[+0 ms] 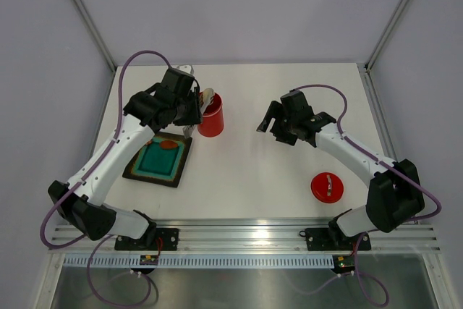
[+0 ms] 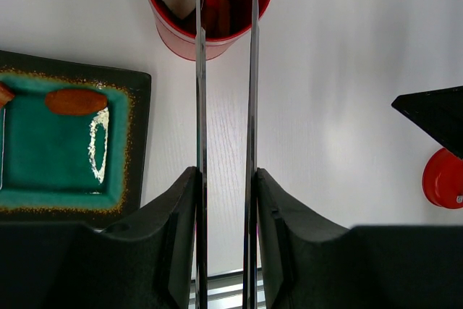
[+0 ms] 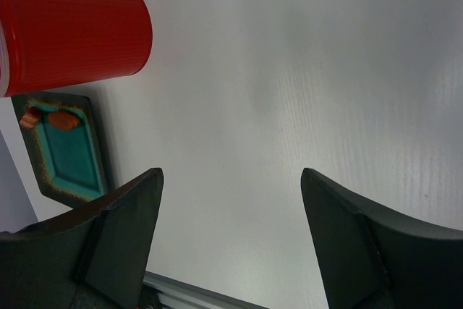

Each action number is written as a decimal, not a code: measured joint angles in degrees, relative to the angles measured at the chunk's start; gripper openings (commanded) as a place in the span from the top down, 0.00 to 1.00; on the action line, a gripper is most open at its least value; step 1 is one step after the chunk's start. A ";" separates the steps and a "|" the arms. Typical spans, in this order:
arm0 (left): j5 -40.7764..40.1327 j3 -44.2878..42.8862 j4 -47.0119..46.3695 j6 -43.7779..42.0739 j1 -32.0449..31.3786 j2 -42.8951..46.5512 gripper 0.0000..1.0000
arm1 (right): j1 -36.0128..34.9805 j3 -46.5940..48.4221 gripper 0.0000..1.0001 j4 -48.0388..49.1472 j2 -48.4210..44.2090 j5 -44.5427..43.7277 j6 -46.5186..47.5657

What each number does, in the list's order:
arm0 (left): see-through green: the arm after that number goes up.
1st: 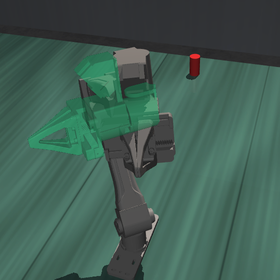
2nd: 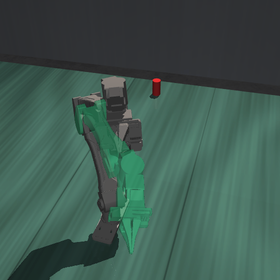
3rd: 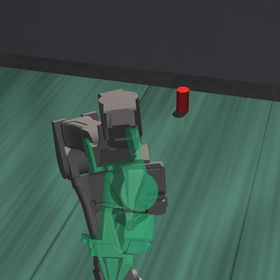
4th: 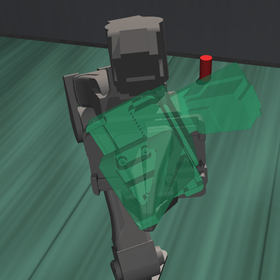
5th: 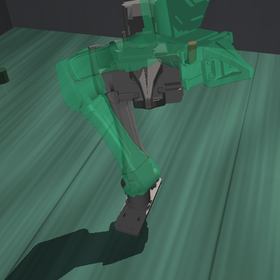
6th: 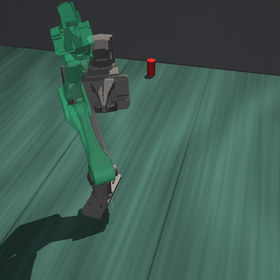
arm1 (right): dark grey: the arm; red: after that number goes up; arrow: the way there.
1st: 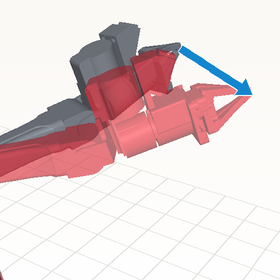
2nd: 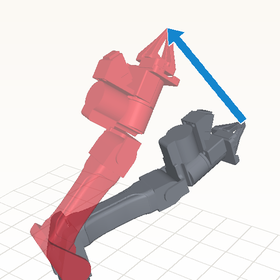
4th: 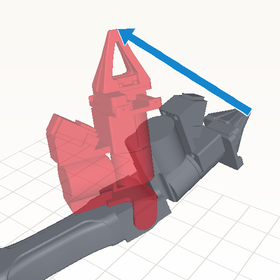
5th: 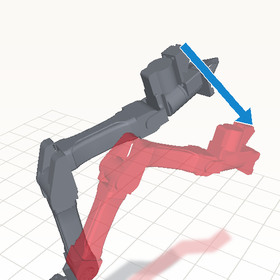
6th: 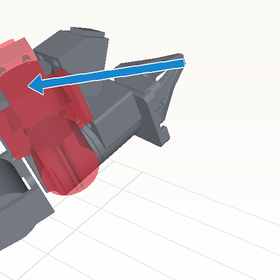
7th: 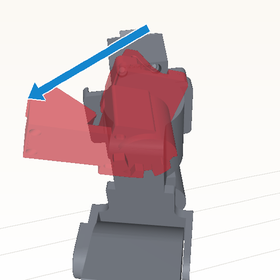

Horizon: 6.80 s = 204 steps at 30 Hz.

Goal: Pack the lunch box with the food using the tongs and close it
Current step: Place the fake food in the packing box, then pick up the fake food from the plate, then place the fake food in the packing box.

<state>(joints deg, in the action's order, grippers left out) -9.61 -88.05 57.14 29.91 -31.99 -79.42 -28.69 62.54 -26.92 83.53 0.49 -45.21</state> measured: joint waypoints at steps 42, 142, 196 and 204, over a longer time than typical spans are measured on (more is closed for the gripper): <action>-2.21 0.02 0.20 -0.15 0.00 -0.17 0.52 | 0.00 0.00 0.16 0.00 0.00 0.02 -0.04; -13.18 28.37 4.33 -0.66 16.72 8.13 0.54 | 0.00 0.02 0.15 0.79 0.79 1.09 0.02; 3.45 3.91 3.13 -5.70 2.51 11.15 0.93 | 0.00 0.02 0.15 1.33 0.66 0.79 -0.46; 3.39 4.55 0.31 -5.62 2.51 8.24 0.80 | 0.00 0.02 0.15 0.48 -0.02 0.59 -0.46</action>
<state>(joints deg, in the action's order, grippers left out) -6.22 -83.50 57.45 24.29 -29.47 -71.18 -28.69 62.57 -26.44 83.50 1.08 -45.67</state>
